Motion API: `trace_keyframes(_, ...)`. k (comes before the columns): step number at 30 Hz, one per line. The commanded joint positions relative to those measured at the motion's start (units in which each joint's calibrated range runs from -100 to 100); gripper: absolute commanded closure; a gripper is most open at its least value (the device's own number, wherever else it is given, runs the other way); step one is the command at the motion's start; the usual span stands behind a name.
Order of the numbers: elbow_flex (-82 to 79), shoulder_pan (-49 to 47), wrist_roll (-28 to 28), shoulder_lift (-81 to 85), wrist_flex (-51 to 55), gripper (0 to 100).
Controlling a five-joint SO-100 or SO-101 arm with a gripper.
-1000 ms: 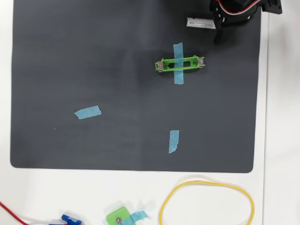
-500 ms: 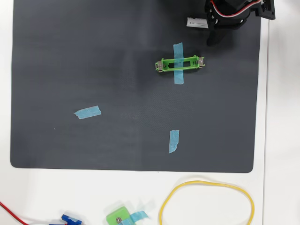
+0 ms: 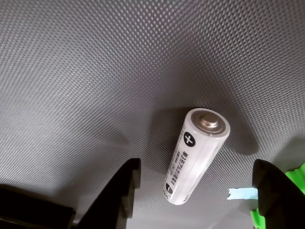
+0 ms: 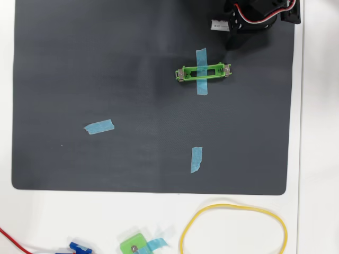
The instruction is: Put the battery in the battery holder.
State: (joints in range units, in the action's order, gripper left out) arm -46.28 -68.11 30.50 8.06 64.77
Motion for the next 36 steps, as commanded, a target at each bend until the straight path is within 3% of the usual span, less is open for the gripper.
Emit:
trace_keyframes(1,0.11,0.18,0.33,0.17,-2.53,75)
trace_keyframes(36,0.02,-4.18,3.2,-0.43,-3.32,75)
